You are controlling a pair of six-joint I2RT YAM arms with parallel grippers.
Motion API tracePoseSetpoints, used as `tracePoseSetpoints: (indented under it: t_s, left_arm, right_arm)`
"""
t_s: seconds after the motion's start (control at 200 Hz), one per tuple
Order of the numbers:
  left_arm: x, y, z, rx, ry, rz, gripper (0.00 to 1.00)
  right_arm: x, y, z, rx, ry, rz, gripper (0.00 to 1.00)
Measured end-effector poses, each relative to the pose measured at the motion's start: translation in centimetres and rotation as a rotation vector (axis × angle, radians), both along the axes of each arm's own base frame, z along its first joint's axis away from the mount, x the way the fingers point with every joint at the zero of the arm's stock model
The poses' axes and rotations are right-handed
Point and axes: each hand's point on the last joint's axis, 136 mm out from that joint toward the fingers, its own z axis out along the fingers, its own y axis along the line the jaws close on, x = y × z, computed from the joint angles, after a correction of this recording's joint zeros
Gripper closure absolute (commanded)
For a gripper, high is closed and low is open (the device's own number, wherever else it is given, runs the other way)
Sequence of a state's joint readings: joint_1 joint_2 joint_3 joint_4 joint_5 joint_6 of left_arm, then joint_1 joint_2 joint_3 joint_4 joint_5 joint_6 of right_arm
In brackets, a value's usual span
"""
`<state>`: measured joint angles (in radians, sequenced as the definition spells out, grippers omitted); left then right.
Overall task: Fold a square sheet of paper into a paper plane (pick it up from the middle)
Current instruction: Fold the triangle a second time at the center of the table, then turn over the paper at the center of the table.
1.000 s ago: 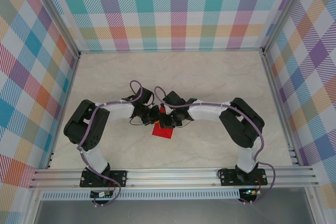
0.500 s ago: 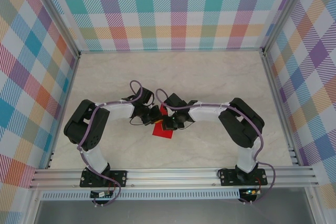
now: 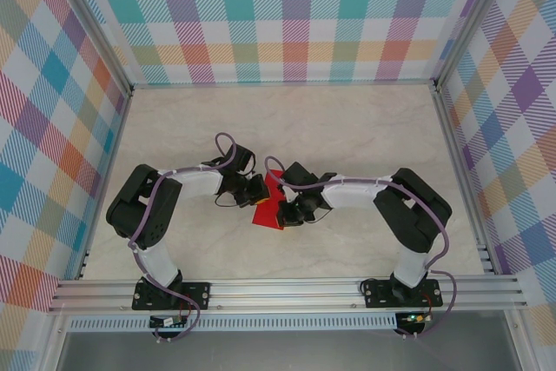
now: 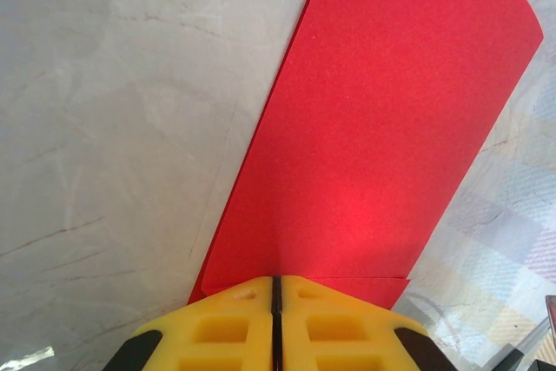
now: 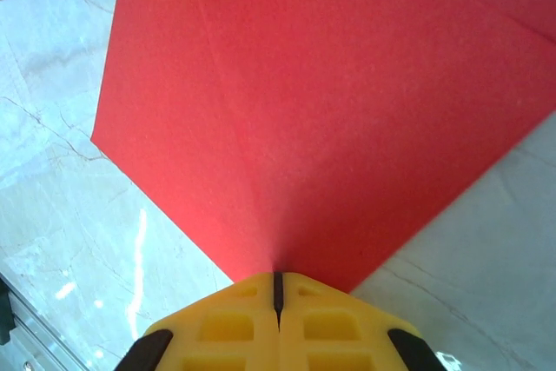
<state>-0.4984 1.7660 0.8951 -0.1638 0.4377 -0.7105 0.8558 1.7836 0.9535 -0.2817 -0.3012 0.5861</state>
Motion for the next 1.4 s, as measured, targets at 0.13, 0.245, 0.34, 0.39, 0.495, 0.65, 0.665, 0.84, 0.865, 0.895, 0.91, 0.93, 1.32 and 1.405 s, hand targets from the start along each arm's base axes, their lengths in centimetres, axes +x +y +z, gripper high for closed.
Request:
tracePoseSetpoints:
  t_s: [0.13, 0.245, 0.34, 0.39, 0.495, 0.65, 0.665, 0.84, 0.865, 0.895, 0.91, 0.93, 1.32, 1.405]
  left_arm:
    - [0.0, 0.0, 0.0, 0.001, 0.001, 0.000, 0.91]
    - [0.0, 0.0, 0.0, 0.002, 0.004, 0.000, 0.91]
    - [0.0, 0.0, 0.1, 0.001, 0.005, -0.001, 0.90]
    - [0.0, -0.1, 0.1, 0.000, 0.006, -0.002, 0.90]
    - [0.1, -0.2, 0.3, -0.004, 0.009, -0.001, 0.86]
    - [0.9, -0.8, 1.3, -0.027, -0.007, 0.009, 0.78]
    - [1.1, -0.8, 1.5, -0.031, -0.009, 0.013, 0.77]
    - [2.5, -1.2, 4.8, -0.061, -0.096, 0.030, 0.69]
    - [2.6, -1.2, 5.3, -0.063, -0.110, 0.033, 0.68]
    - [2.7, -1.1, 5.8, -0.064, -0.125, 0.038, 0.67]
    - [2.7, -1.0, 6.0, -0.064, -0.131, 0.039, 0.66]
    - [2.7, -0.9, 6.3, -0.063, -0.142, 0.043, 0.66]
    - [-0.8, 1.3, 3.6, -0.027, -0.075, 0.074, 0.62]
    - [-1.1, 1.2, 3.3, -0.040, -0.063, 0.080, 0.62]
  right_arm:
    - [-0.4, -0.3, -0.1, -0.001, -0.001, 0.006, 0.96]
    - [-0.6, -0.5, 0.0, 0.003, -0.004, 0.014, 0.96]
    - [-1.3, -1.1, 0.2, -0.016, 0.005, 0.023, 0.96]
    - [-1.4, -1.4, 0.5, -0.024, -0.003, 0.021, 0.96]
    - [-0.4, -1.3, 2.0, -0.014, -0.059, -0.002, 0.95]
    - [2.5, -0.8, 4.0, 0.005, -0.137, -0.105, 0.81]
    - [2.8, -0.8, 4.1, 0.007, -0.144, -0.111, 0.79]
    - [6.4, -1.7, 5.1, -0.002, -0.182, -0.240, 0.58]
    - [6.8, -1.8, 5.2, -0.002, -0.188, -0.252, 0.56]
    - [7.2, -1.9, 5.3, -0.003, -0.191, -0.266, 0.55]
    - [7.3, -2.0, 5.3, -0.003, -0.191, -0.271, 0.55]
    - [7.5, -2.0, 5.3, -0.003, -0.192, -0.273, 0.54]
    - [6.8, -1.3, 2.7, 0.000, -0.101, -0.190, 0.76]
    - [6.9, -1.1, 2.7, 0.014, -0.091, -0.192, 0.83]
